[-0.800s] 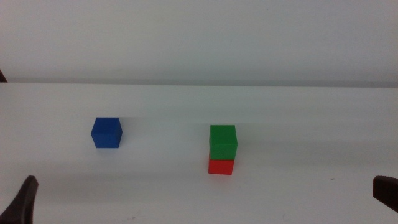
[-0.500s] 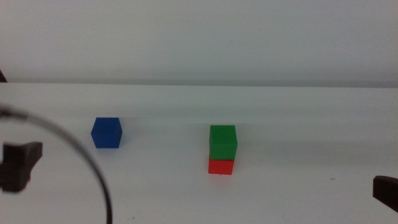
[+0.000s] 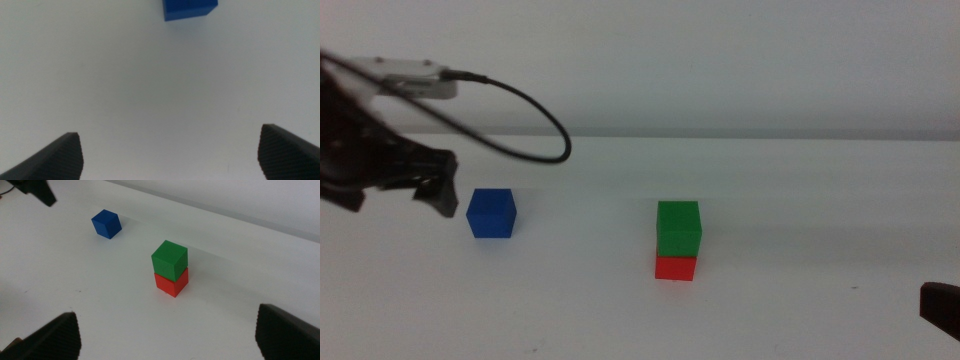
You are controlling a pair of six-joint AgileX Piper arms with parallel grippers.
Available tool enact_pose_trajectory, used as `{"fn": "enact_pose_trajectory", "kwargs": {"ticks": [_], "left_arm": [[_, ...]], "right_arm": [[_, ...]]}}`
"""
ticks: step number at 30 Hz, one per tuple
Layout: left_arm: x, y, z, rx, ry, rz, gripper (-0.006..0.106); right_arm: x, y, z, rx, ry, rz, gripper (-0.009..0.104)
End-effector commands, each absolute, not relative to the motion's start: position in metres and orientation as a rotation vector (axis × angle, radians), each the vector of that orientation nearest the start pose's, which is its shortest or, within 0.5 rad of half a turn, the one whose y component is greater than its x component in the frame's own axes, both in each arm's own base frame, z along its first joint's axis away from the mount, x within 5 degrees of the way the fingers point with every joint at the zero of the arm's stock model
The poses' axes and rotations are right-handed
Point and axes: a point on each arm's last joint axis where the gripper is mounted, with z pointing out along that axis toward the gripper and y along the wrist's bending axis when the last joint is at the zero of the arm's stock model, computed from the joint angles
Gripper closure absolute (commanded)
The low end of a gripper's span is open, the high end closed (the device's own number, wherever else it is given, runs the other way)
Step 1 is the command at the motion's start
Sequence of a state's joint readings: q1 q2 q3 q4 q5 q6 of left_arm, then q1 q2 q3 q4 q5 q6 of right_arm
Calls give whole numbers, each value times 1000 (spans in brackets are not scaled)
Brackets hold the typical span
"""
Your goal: Stack red cubes first, then green, then blue cubes in a specific spot.
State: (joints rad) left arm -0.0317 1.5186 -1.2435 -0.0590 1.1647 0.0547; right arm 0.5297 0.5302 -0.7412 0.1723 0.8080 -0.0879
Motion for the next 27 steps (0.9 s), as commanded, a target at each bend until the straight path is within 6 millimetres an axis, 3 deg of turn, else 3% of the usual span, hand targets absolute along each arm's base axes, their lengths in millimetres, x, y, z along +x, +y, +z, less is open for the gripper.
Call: {"fn": "enact_pose_trajectory", "kwargs": {"ticks": [1, 6, 12, 20, 27], "left_arm": [[314, -22, 286, 110, 2947, -100, 7], [354, -35, 268, 56, 3068, -113, 7], [384, -61, 251, 102, 3059, 4, 7], [403, -58, 224, 29, 3043, -55, 7], [413, -60, 211, 1, 3005, -63, 7]], "right_arm": [[71, 53, 349, -589, 2012, 454, 2], [71, 53, 349, -589, 2012, 454, 2], [71, 53, 349, -589, 2012, 454, 2], [71, 53, 349, -587, 2012, 455, 2], [71, 53, 349, -587, 2012, 455, 2]]}}
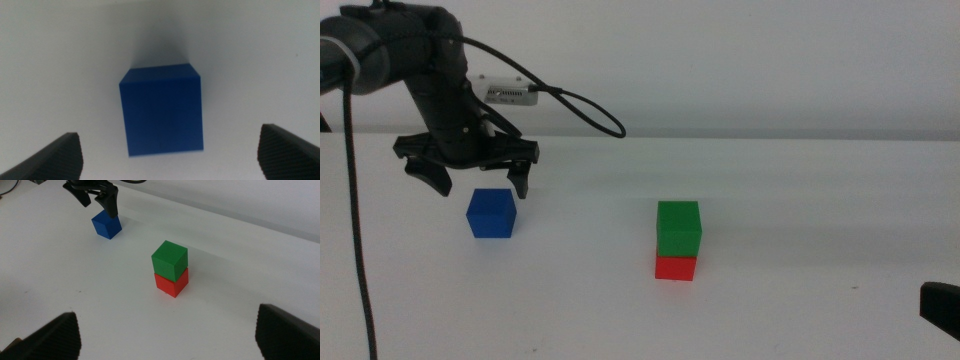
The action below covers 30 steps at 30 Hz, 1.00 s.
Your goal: Stack red cubes first, then green, then blue cubes in a specific spot.
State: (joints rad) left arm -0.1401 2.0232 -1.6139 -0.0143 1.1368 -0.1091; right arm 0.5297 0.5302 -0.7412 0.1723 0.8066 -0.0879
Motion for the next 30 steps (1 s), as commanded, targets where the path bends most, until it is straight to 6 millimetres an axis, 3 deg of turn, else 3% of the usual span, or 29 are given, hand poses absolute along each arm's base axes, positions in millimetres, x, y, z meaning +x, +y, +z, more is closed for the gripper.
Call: {"fn": "enact_pose_trajectory", "kwargs": {"ticks": [1, 22, 26, 30], "left_arm": [[413, -60, 209, -2, 3006, -63, 7], [423, -61, 165, -31, 3075, -36, 10], [424, -61, 163, -31, 3079, -35, 21], [423, -61, 162, -23, 3088, -33, 47]], "right_arm": [[71, 53, 349, -587, 2012, 455, 2], [71, 53, 349, -587, 2012, 455, 2], [71, 53, 349, -587, 2012, 455, 2], [71, 53, 349, -587, 2012, 455, 2]]}}
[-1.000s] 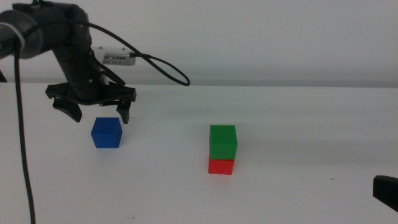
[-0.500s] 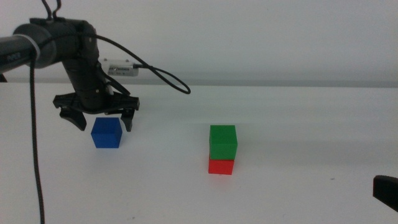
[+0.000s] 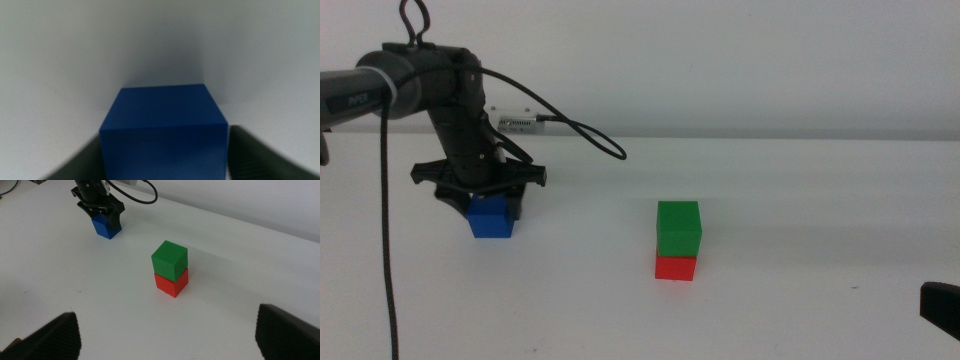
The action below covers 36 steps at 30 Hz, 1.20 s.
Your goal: Stack red cubes first, then green, then blue cubes in a specific spot.
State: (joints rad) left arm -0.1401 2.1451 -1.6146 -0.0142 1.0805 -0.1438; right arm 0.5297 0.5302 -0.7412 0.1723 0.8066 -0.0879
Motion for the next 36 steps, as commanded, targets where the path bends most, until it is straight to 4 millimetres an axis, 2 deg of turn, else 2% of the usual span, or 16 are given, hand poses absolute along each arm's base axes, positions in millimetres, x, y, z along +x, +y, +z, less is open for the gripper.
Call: {"fn": "enact_pose_trajectory", "kwargs": {"ticks": [1, 5, 8, 12, 16, 19, 22, 26, 31, 36], "left_arm": [[423, -61, 162, -20, 3091, -32, 54], [418, -60, 171, -10, 3110, -29, 84], [407, -65, 201, -60, 3096, -12, 102], [370, -87, 258, -169, 3042, 148, 102], [344, -138, 297, -100, 2922, 103, 102], [332, -180, 312, -15, 2887, -2, 102], [319, -215, 317, -4, 2884, -98, 102], [304, -248, 315, -14, 2877, -123, 102], [302, -270, 309, -80, 2899, -178, 102], [304, -285, 297, -109, 2942, -209, 102]], "right_arm": [[71, 53, 349, -587, 2012, 455, 2], [71, 53, 349, -587, 2012, 455, 2], [71, 53, 349, -587, 2012, 455, 2], [71, 53, 349, -587, 2012, 455, 2], [71, 53, 349, -582, 2014, 458, 2], [71, 53, 349, -582, 2014, 458, 2], [71, 53, 349, -582, 2014, 458, 2], [71, 53, 349, -582, 2014, 458, 2], [71, 53, 349, -582, 2014, 458, 2], [71, 53, 349, -582, 2014, 458, 2]]}}
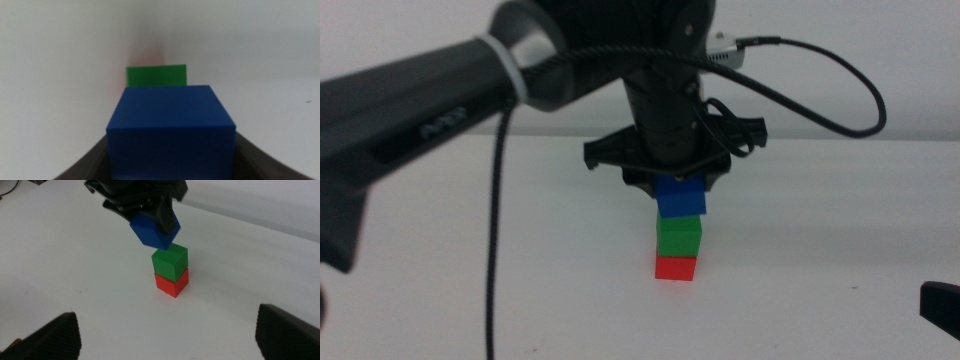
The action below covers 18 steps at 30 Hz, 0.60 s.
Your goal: Stack red cubes first, then green, then blue cubes in a specific spot.
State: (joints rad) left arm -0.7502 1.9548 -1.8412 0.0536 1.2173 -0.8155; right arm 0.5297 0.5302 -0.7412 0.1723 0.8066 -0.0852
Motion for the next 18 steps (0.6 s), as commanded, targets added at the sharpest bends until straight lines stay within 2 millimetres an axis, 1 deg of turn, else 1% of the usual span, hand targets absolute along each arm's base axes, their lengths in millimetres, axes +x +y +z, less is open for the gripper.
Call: {"fn": "enact_pose_trajectory", "kwargs": {"ticks": [1, 8, 18], "left_arm": [[303, -286, 296, -111, 2943, -206, 102], [312, -291, 287, -107, 2925, -158, 102], [322, -287, 276, -176, 2910, -88, 102]], "right_arm": [[71, 53, 349, -582, 2014, 458, 2], [71, 53, 349, -582, 2014, 458, 2], [71, 53, 349, -582, 2014, 458, 2]]}}
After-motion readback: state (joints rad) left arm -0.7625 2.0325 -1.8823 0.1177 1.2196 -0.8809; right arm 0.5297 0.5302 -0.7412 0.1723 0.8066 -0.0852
